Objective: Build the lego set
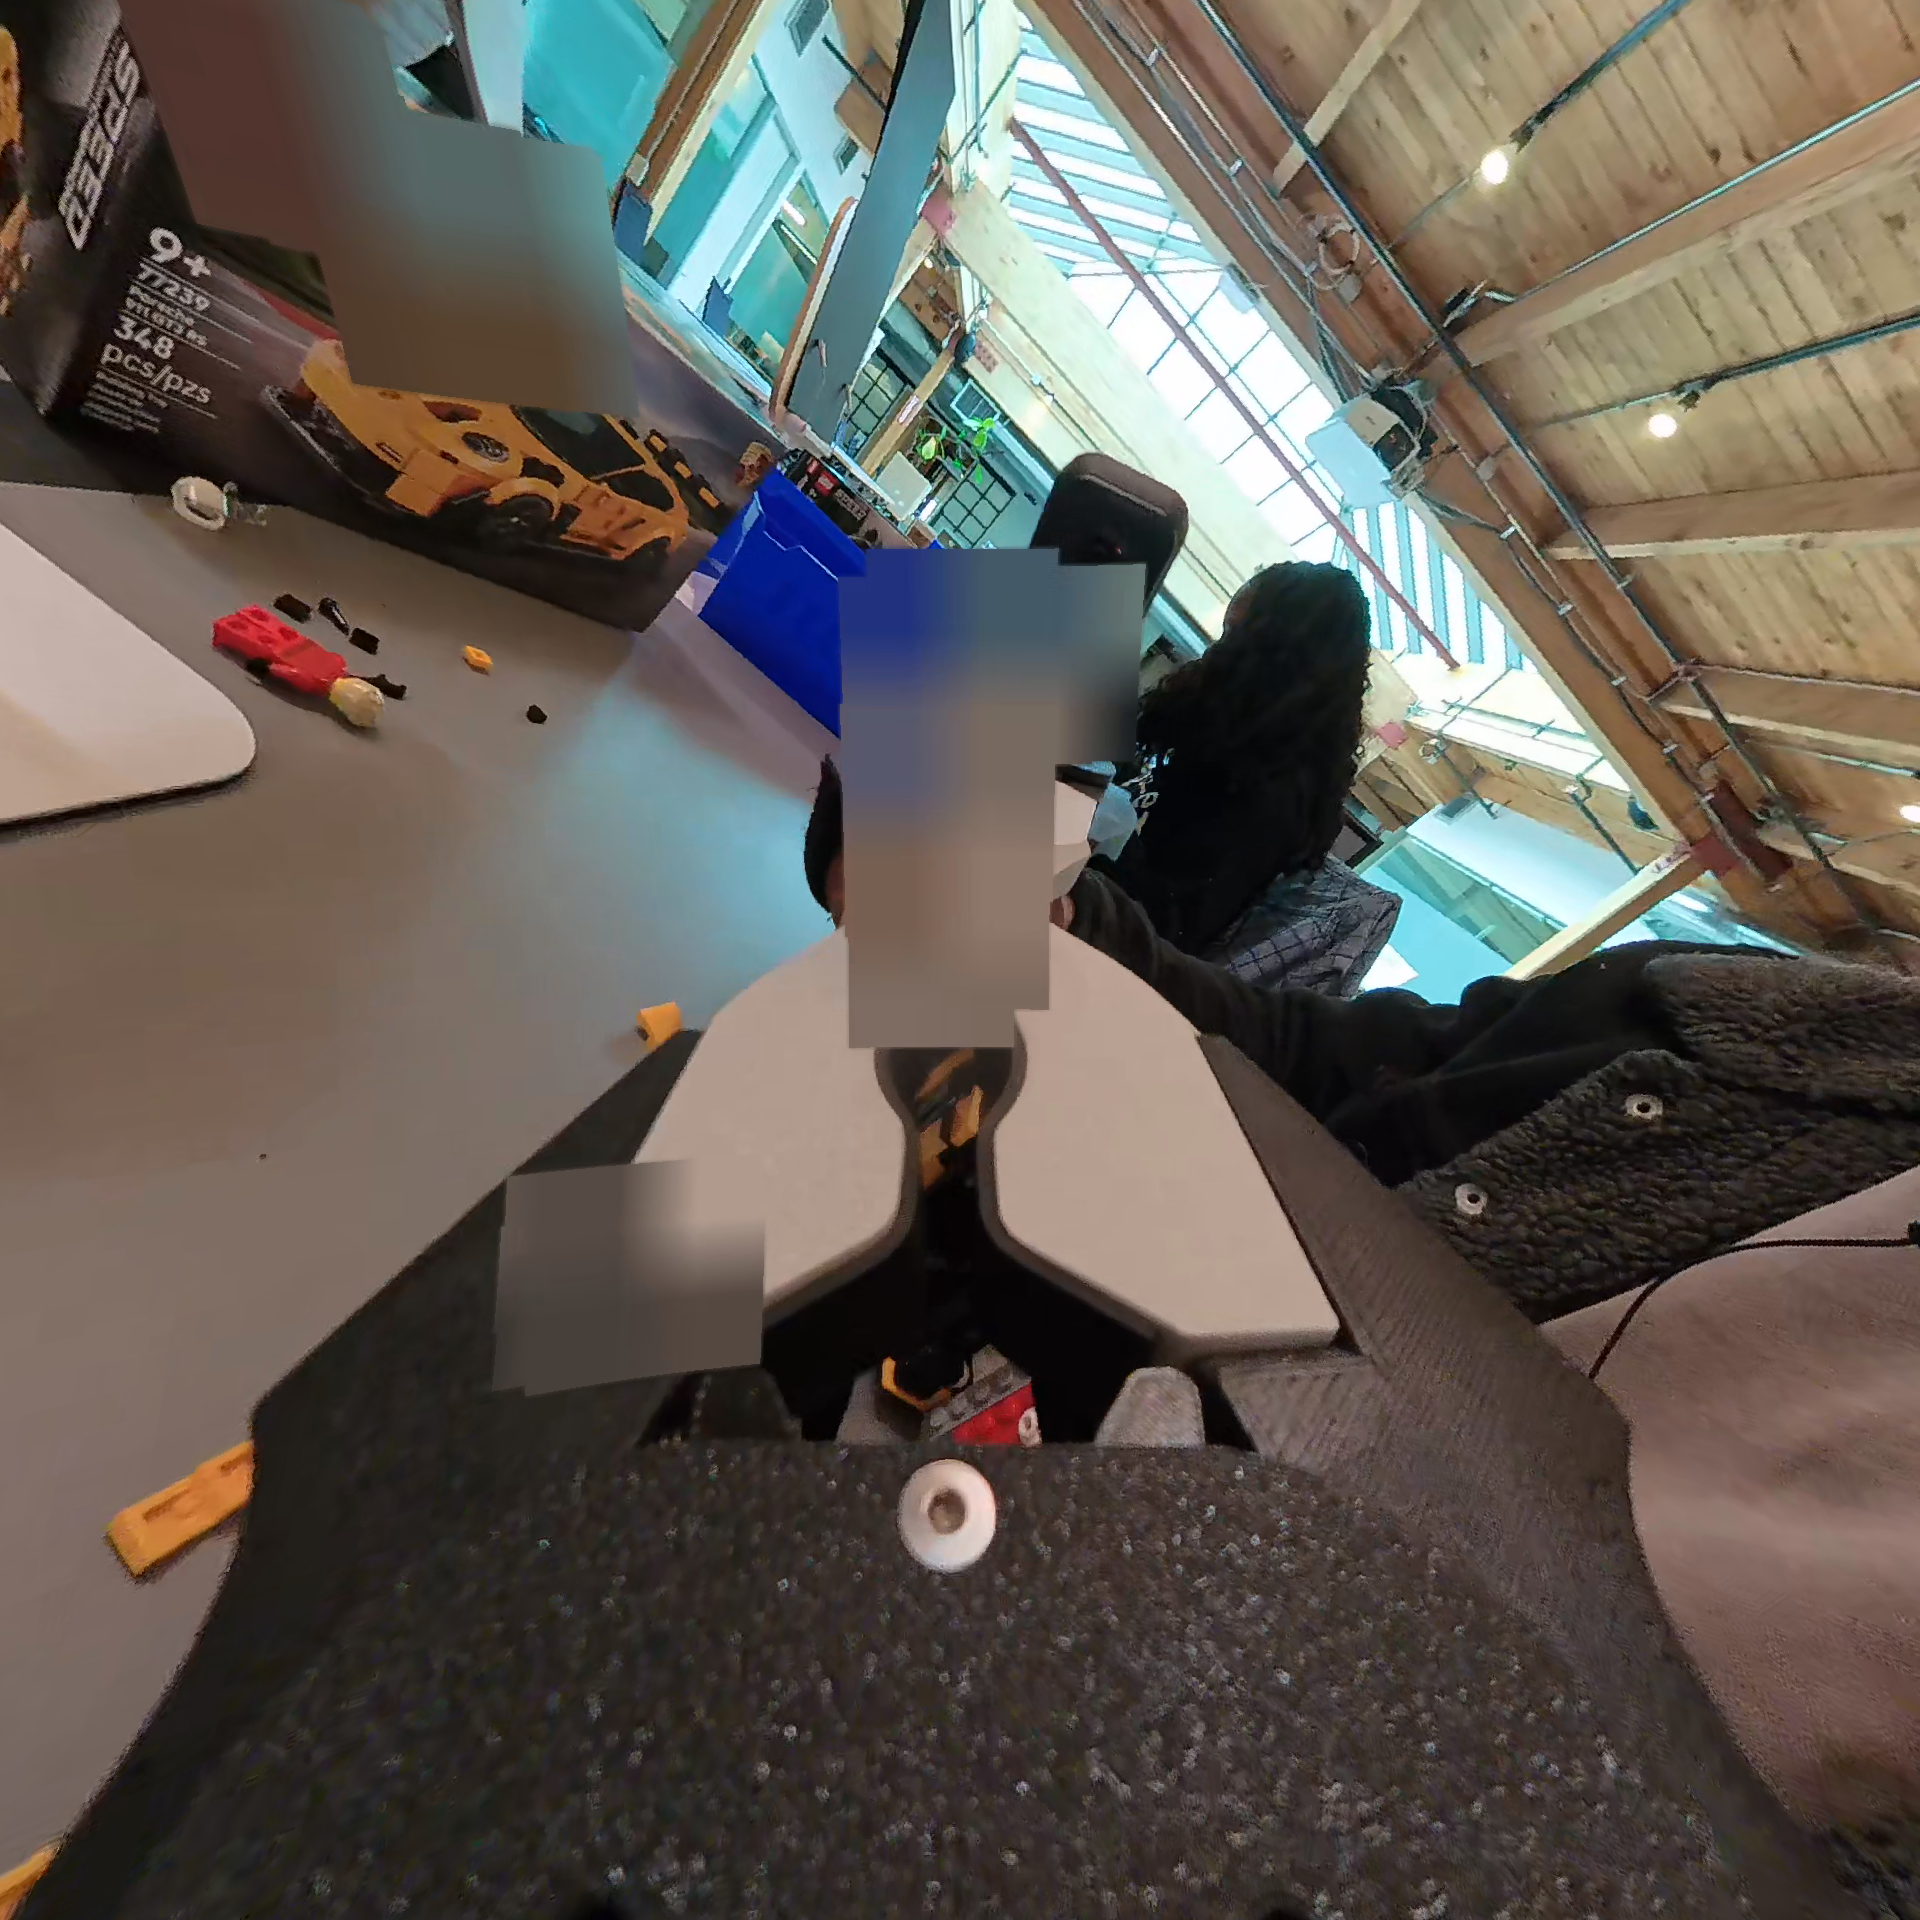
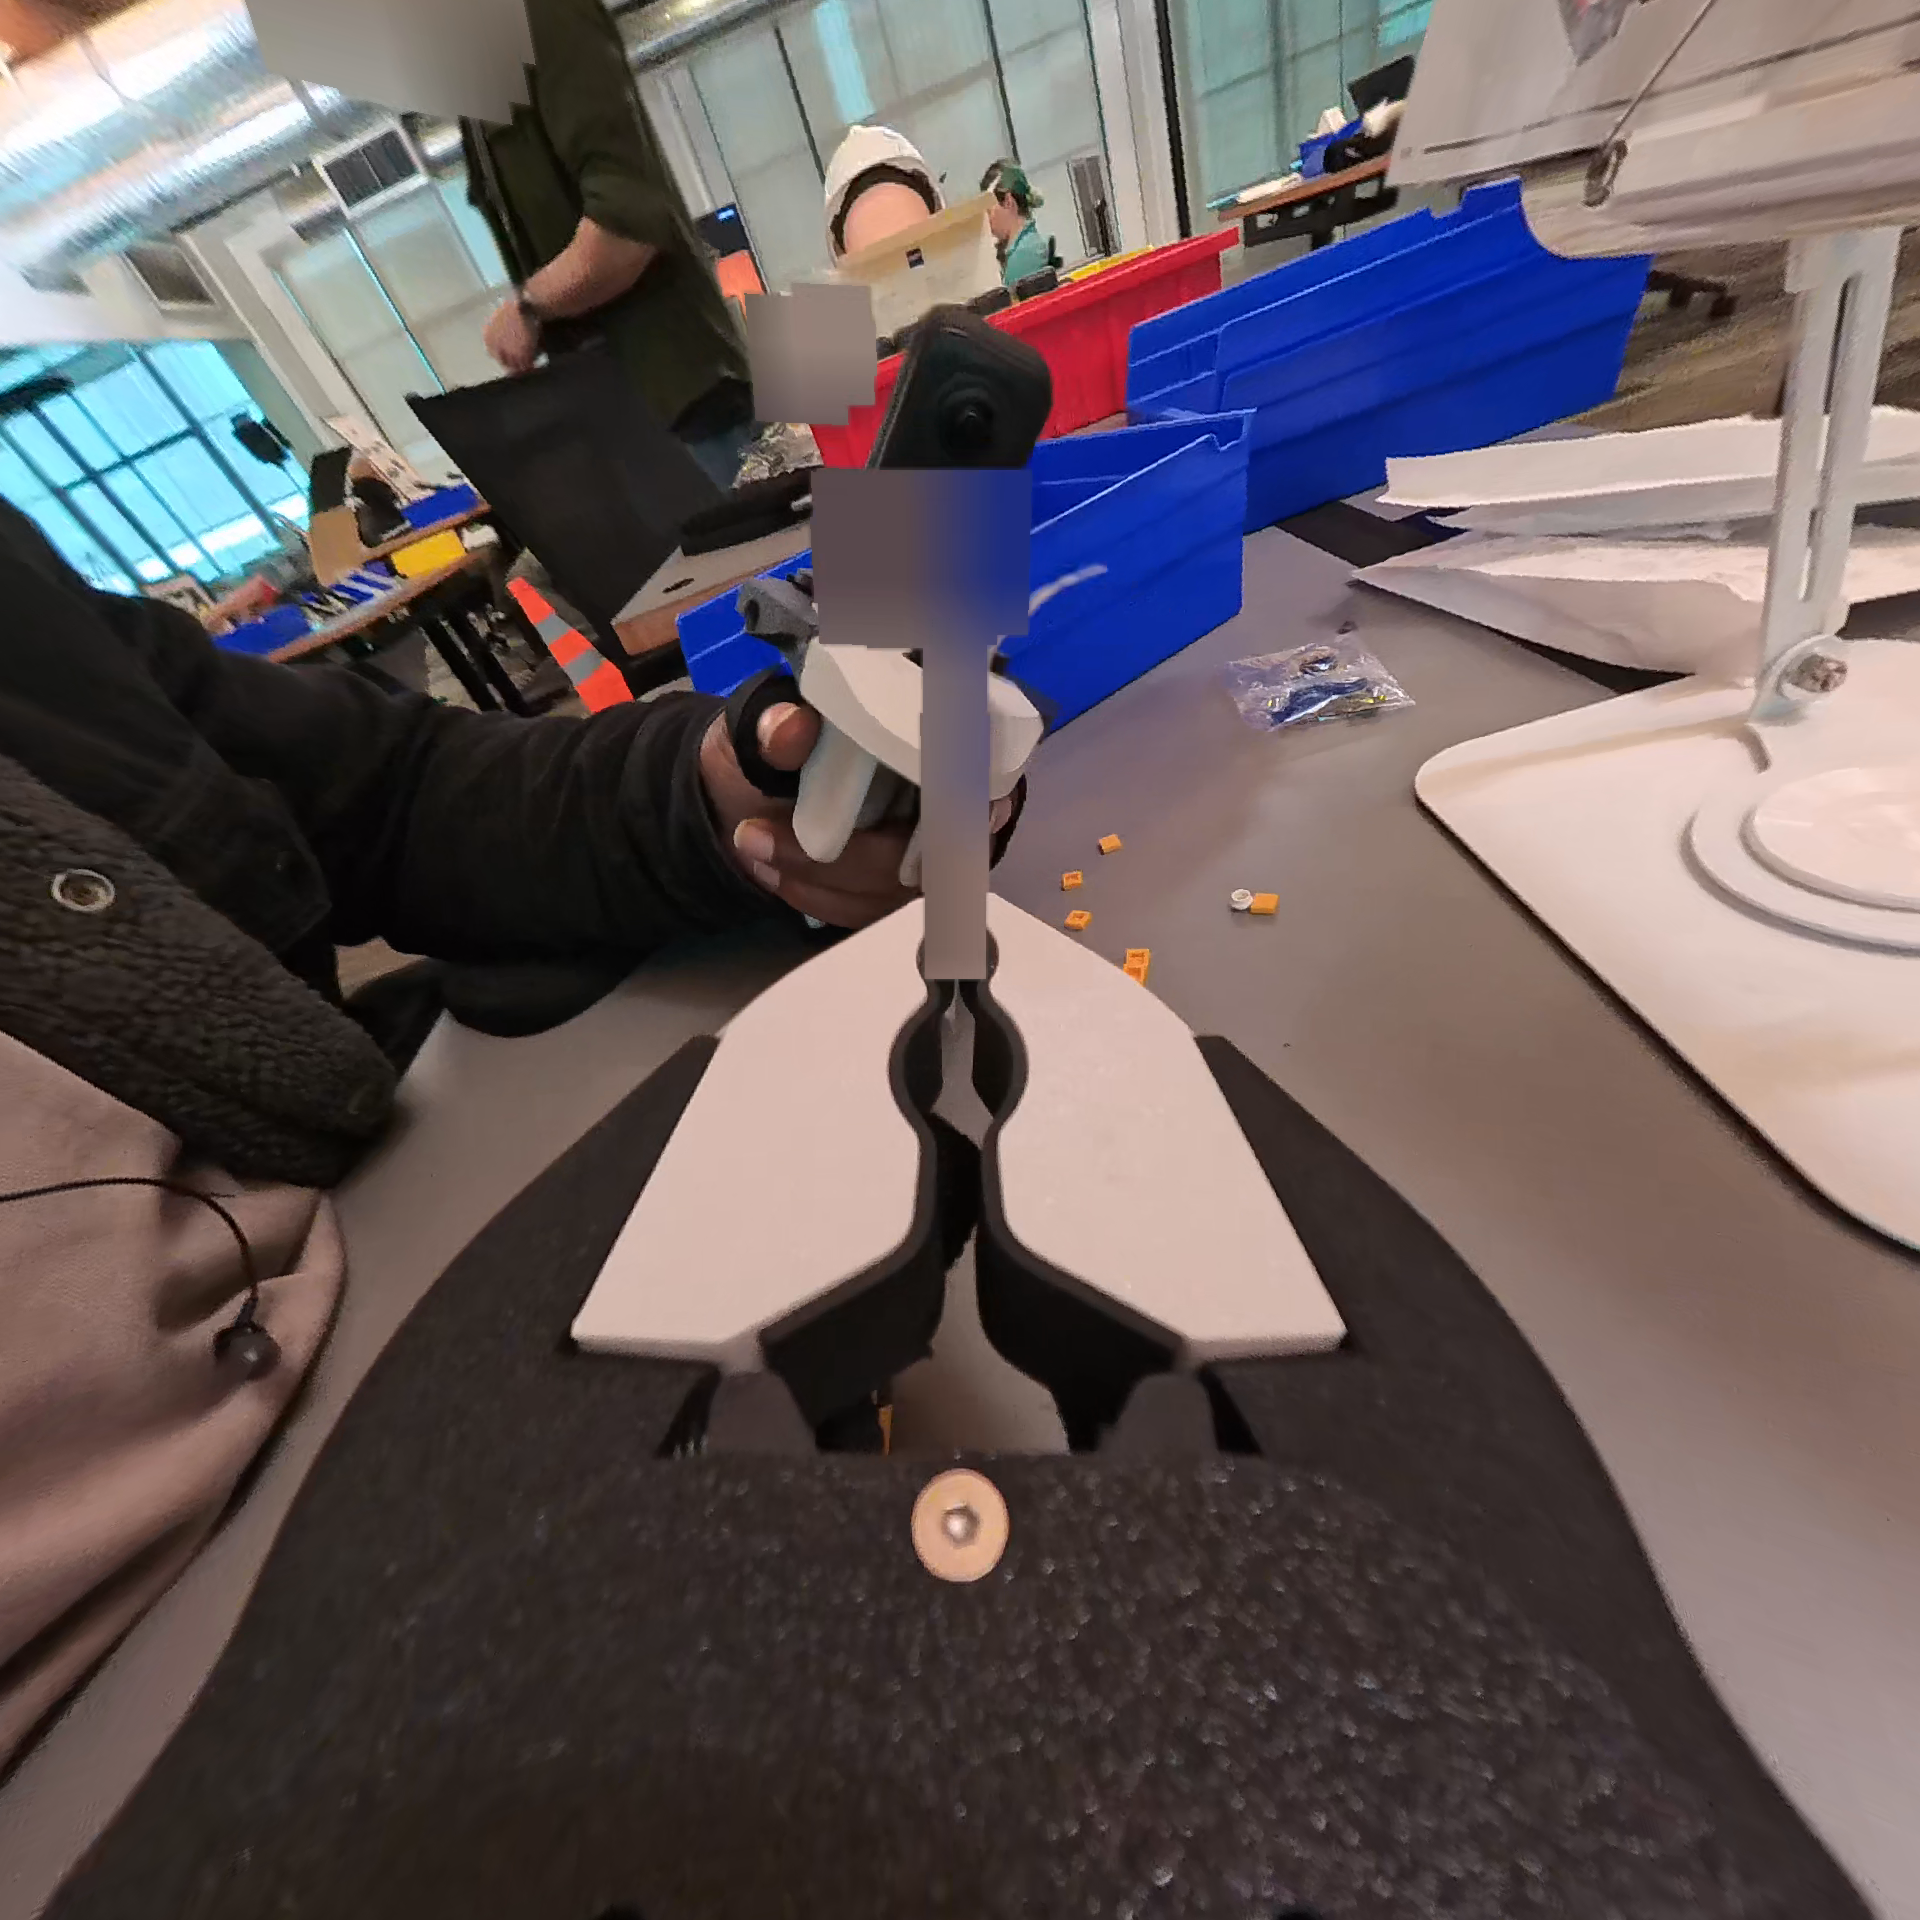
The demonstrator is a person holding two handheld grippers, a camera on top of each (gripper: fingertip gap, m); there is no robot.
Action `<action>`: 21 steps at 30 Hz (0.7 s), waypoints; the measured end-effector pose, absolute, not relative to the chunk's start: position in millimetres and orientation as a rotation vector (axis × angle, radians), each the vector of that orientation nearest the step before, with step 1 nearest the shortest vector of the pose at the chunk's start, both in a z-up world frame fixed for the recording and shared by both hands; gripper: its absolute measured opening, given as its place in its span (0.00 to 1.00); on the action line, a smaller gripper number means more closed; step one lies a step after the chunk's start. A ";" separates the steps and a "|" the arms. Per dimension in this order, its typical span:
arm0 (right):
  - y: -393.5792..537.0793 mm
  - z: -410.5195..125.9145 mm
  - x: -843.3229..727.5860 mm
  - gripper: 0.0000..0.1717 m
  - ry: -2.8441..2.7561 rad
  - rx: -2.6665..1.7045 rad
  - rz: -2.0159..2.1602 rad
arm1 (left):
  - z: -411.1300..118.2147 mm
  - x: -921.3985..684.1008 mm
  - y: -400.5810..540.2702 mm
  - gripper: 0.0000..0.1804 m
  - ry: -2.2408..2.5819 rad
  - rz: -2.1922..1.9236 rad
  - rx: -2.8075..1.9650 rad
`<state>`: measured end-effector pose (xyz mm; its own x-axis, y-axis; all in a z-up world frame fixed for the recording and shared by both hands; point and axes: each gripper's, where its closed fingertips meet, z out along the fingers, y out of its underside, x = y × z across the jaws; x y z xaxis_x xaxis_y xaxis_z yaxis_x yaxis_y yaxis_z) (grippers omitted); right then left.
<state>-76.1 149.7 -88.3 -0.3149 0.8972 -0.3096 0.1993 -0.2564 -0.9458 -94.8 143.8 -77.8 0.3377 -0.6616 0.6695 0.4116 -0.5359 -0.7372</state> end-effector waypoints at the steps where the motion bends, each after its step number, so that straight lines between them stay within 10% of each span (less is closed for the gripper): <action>1: 150.3 -86.8 -75.7 0.00 -1.423 -1.371 1.644 | -77.6 -93.3 143.1 0.04 0.241 -1.386 -1.632; 21: 162.6 -66.9 -73.9 0.11 -1.372 -1.259 1.525 | -69.6 -97.7 142.3 0.00 0.122 -1.571 -1.598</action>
<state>-73.9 162.6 -66.9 -0.2653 0.9441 -0.1956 0.0949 -0.1764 -0.9797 -97.7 142.3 -69.6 0.1993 -0.6104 0.7666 0.4843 -0.6187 -0.6186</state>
